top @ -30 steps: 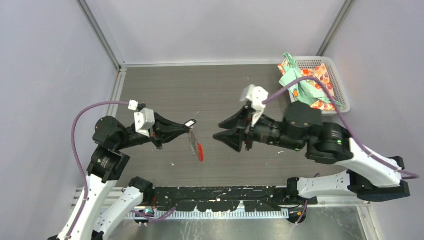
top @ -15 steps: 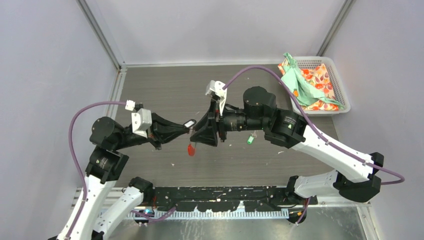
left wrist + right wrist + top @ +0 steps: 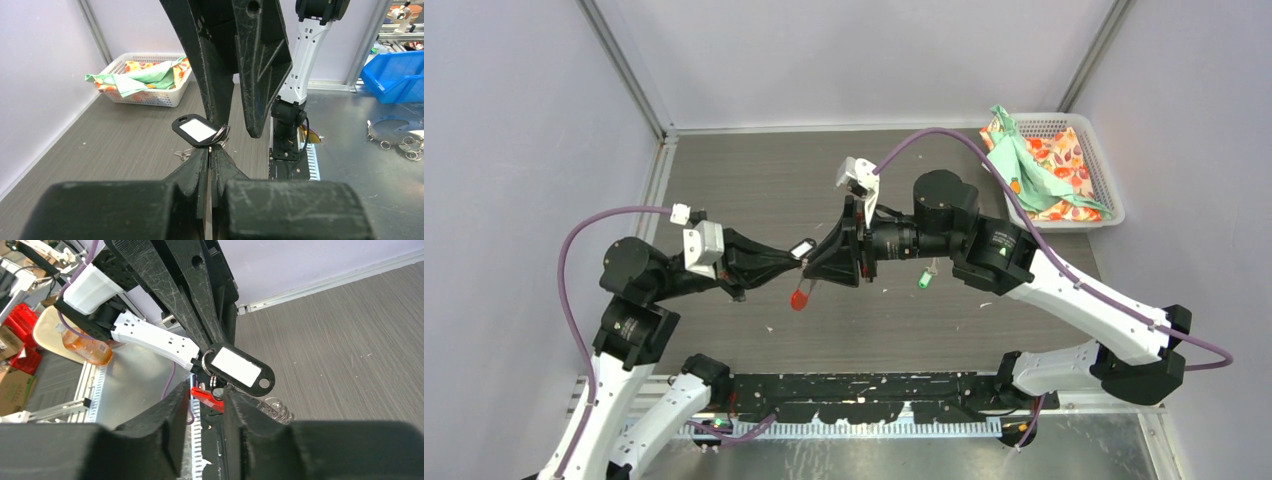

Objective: Put the keys on the keyring

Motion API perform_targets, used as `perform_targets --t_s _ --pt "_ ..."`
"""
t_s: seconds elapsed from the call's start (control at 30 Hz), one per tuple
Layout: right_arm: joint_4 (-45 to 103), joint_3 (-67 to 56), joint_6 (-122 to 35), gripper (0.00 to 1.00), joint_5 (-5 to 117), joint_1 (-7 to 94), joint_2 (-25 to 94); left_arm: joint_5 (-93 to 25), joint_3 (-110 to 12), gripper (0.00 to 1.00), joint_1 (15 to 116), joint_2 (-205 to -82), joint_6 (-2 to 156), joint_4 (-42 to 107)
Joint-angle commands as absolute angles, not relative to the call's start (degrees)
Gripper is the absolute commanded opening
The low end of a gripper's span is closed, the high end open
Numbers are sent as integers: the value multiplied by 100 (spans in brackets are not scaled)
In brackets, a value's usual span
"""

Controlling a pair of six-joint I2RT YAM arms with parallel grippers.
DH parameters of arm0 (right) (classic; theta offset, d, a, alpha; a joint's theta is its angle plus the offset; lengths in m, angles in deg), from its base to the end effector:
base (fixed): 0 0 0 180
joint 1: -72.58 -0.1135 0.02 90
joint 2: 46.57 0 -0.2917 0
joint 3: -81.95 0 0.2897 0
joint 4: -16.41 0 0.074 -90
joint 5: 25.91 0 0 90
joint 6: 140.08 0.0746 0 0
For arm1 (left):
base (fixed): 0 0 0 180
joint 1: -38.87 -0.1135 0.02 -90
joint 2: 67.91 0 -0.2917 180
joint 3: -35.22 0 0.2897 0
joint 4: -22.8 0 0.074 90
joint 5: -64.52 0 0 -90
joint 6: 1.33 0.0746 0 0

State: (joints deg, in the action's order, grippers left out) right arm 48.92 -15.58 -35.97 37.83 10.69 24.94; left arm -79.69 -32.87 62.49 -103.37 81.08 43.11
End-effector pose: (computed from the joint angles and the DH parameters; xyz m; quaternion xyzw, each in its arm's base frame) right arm 0.1253 0.3047 0.5013 -0.4325 0.6030 0.5328 0.4067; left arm 0.1052 -0.1121 0.4640 0.4293 0.5033 -0.4617 0.5909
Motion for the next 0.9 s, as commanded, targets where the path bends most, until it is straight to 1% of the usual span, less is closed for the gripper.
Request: perform_targets --t_s 0.0,0.07,0.13,0.17,0.33,0.43,0.47,0.5,0.53,0.6,0.7,0.77,0.87 --pt "4401 -1592 -3449 30 3749 1071 2413 -7975 -3481 0 6269 -10263 8014 4046" --pt "4389 -1623 -3427 15 3807 1071 2471 -7973 -3464 0 6269 -10257 8031 4059" --pt "4398 -1675 -3427 2 3879 1076 2515 -7967 -3450 0 6269 -10254 8049 4070" --pt "4412 -1697 -3426 1 3927 1075 2523 -7956 -3446 0 6269 -10249 8061 4072" --pt "4552 -1701 -3500 1 4016 1071 2524 -7820 -3418 0 6269 -10241 8085 4116" --pt "4750 -1706 -3557 1 4307 1071 2493 -7754 -3417 0 6269 -10236 8070 4117" --pt "4811 -1710 -3597 6 4352 1071 2489 -7725 -3421 0 6269 -10243 8068 4117" --pt "4866 -1706 -3654 16 4430 1077 2483 -7696 -3417 0 6269 -10245 8067 4114" --pt "4882 -1691 -3662 20 4508 1076 2480 -7668 -3426 0 6269 -10249 8067 4119" --pt "4884 -1660 -3685 25 4611 1079 2473 -7650 -3434 0 6270 -10277 8061 4154" --pt "4862 -1621 -3749 28 4773 1066 2442 -7580 -3447 0 6269 -10289 8025 4202" --pt "4846 -1578 -3850 25 4918 1062 2390 -7588 -3452 0 6269 -10289 8015 4226" --pt "4745 -1490 -3917 10 5061 1064 2326 -7600 -3448 0 6269 -10288 7998 4235"
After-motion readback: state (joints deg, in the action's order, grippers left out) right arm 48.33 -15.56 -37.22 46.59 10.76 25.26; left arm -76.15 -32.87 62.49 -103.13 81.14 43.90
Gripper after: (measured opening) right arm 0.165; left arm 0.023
